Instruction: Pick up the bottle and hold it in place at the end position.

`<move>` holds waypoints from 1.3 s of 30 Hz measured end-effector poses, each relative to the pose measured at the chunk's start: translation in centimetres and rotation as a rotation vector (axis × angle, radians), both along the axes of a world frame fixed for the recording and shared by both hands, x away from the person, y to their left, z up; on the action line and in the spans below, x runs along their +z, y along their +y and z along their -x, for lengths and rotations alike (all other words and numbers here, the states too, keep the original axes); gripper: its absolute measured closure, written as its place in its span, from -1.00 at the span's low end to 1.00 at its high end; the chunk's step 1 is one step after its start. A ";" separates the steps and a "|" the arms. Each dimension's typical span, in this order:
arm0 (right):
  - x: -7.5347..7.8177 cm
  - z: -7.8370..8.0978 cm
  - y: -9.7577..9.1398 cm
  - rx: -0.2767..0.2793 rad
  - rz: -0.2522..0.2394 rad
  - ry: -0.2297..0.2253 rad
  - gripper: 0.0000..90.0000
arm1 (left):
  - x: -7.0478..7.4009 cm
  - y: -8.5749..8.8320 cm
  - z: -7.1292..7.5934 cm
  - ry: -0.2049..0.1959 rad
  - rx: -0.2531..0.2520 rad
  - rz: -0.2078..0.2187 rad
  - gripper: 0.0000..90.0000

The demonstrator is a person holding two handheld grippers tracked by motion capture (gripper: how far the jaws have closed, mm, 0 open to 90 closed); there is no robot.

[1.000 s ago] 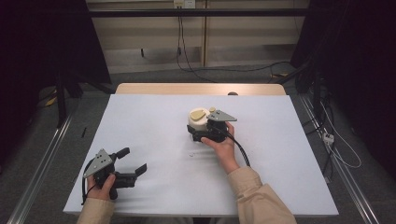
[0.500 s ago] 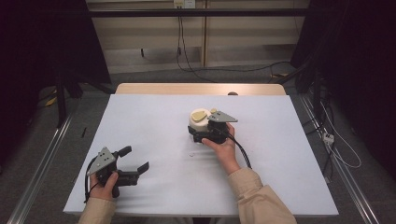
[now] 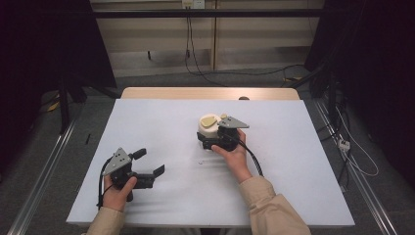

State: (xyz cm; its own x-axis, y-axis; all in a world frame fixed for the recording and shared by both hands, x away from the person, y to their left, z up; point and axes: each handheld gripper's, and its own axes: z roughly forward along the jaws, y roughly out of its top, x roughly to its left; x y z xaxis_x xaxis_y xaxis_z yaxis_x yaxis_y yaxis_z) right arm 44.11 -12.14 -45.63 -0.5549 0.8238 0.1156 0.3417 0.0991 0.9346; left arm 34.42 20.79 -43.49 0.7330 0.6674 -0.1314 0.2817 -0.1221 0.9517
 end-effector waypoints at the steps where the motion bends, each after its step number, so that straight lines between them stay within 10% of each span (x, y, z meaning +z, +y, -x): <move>1: 0.0 0.0 0.0 0.000 0.000 0.001 -0.86 | 0.1 -0.1 -0.1 0.003 0.002 0.006 -0.93; 39: 0.0 -0.1 0.0 0.000 -0.002 0.011 -0.86 | 1.7 -4.8 -2.9 0.079 -0.023 -0.050 -0.73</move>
State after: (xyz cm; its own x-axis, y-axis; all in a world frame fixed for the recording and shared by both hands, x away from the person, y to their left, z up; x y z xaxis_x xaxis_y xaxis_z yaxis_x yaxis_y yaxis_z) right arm 44.17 -12.15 -45.62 -0.5535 0.8237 0.1231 0.3517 0.0972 0.9310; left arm 37.30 16.00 -41.78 0.7369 0.6577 -0.1564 0.3521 -0.1760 0.9193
